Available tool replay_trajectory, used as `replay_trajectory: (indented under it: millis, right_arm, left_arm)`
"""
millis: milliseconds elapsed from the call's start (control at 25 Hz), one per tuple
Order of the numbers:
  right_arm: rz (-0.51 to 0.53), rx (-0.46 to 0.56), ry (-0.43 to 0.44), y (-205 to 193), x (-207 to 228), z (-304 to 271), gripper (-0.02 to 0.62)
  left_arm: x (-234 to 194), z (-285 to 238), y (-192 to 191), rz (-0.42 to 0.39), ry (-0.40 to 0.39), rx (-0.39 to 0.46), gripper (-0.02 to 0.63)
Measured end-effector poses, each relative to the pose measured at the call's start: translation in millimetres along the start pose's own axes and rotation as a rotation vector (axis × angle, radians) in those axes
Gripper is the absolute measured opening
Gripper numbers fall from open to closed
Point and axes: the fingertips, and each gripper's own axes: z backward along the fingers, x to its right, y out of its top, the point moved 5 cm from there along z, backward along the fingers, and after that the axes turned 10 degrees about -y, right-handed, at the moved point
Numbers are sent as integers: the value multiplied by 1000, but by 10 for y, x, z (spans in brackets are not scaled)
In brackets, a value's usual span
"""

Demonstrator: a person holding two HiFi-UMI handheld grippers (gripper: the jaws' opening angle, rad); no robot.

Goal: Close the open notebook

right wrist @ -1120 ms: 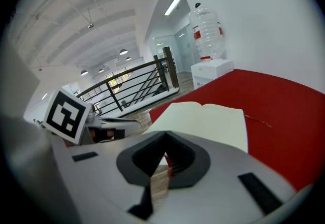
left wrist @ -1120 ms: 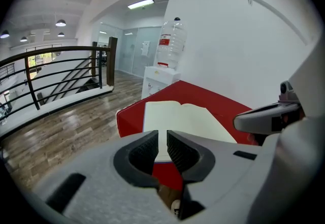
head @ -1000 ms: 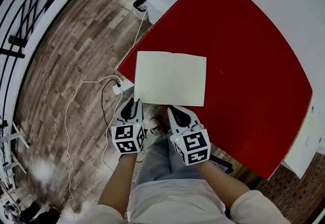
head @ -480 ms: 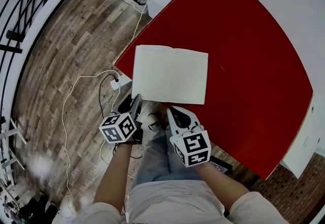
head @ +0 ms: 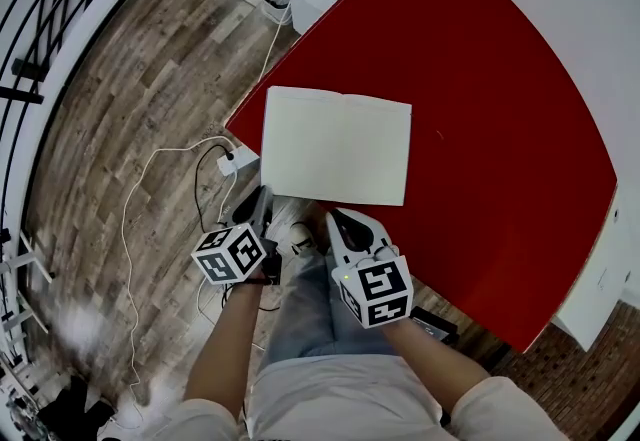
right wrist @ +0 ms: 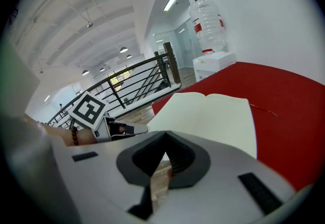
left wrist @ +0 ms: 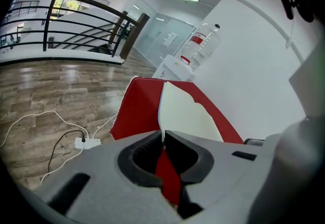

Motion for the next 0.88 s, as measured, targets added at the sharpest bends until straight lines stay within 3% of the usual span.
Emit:
replay_trajectory:
  millis: [240,680,880]
  right_arm:
    - [-4,0,-6,10,23,-19,5]
    - [-46,45,-35,138,157,167,5]
    - [-86,75,-70,176,346,306,5]
  left_arm:
    - [57,22,60,-48,4,-18,26]
    - [835,267,362,-337,-26,-73,20]
    - [1273,240,359,-402,-69,-88,20]
